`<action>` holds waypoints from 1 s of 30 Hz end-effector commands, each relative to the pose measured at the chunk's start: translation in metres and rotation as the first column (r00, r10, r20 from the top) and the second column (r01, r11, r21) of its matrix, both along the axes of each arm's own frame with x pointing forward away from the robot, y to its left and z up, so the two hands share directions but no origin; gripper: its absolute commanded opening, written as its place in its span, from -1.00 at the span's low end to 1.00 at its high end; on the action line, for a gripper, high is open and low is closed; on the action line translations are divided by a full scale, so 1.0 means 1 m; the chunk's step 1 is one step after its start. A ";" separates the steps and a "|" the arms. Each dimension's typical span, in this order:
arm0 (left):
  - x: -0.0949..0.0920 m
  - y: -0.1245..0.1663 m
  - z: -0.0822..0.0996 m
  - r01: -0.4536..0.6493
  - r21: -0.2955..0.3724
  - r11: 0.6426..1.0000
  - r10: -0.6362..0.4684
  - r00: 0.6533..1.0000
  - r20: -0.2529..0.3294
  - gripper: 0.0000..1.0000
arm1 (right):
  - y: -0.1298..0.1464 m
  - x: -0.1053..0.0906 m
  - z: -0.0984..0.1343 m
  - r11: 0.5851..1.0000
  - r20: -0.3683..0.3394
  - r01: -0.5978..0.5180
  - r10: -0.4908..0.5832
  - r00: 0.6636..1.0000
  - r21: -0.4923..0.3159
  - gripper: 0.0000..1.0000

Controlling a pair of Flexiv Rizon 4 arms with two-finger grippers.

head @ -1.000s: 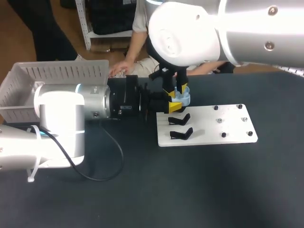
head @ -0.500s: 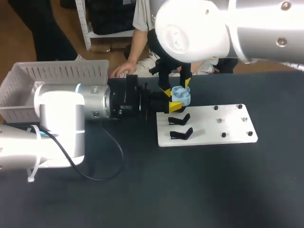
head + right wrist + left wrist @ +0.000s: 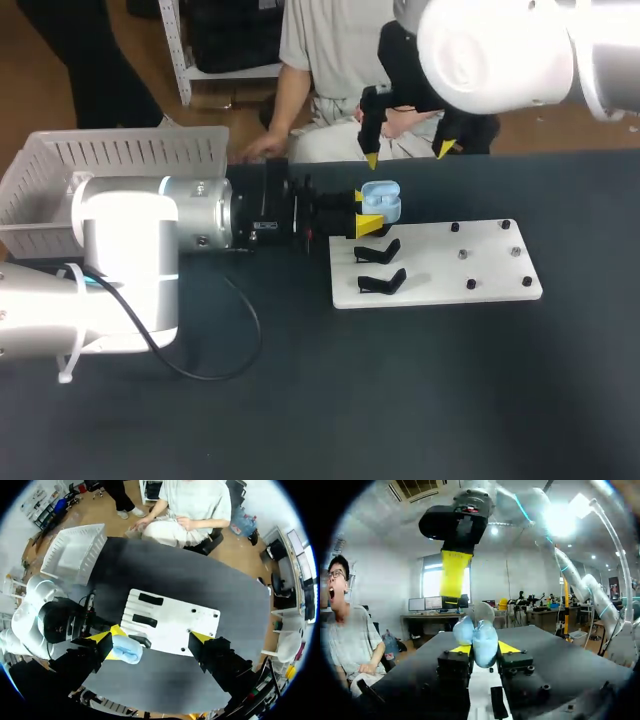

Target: Pick up each earbud case from the left stands, insert the matching earbuds, close the lid, and place the case in the box.

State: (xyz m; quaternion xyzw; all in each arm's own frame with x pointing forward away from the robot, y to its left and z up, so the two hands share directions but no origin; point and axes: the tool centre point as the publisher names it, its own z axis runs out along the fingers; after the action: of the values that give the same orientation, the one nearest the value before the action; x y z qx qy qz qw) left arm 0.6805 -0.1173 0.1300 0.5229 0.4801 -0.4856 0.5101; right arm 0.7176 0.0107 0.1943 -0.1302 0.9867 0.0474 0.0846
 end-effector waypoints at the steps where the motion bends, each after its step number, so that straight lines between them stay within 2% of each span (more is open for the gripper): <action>1: -0.002 0.000 0.000 -0.009 -0.003 1.000 0.009 1.000 0.004 -1.00 | -0.003 0.017 -0.012 1.000 -0.010 0.012 -0.011 1.000 0.011 1.00; 8: -0.002 0.000 0.000 -0.009 -0.003 1.000 0.009 1.000 0.004 -1.00 | -0.008 0.022 -0.024 1.000 -0.045 0.026 -0.026 0.999 -0.009 1.00; 15: -0.002 0.000 0.000 -0.009 -0.003 1.000 0.009 1.000 0.004 -1.00 | -0.014 0.007 -0.032 0.999 -0.082 0.016 -0.019 0.996 -0.032 1.00; 26: -0.002 0.000 0.000 -0.009 -0.003 1.000 0.009 1.000 0.004 -1.00 | -0.018 -0.016 -0.037 1.000 -0.165 -0.005 0.002 0.986 -0.017 1.00; 28: -0.002 0.000 0.000 -0.009 -0.003 1.000 0.009 1.000 0.004 -1.00 | -0.020 -0.017 -0.036 1.000 -0.148 0.006 -0.010 0.989 -0.023 1.00; 30: -0.002 0.000 0.000 -0.009 -0.003 1.000 0.009 1.000 0.004 -1.00 | -0.025 -0.016 -0.030 0.999 -0.094 0.033 -0.034 0.995 -0.014 1.00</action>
State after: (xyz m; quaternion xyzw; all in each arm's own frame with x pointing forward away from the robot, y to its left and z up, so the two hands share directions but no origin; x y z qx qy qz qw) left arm 0.6802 -0.1173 0.1300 0.5229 0.4801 -0.4858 0.5100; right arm 0.7102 -0.0093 0.1597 -0.1205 0.9917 0.0431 0.0107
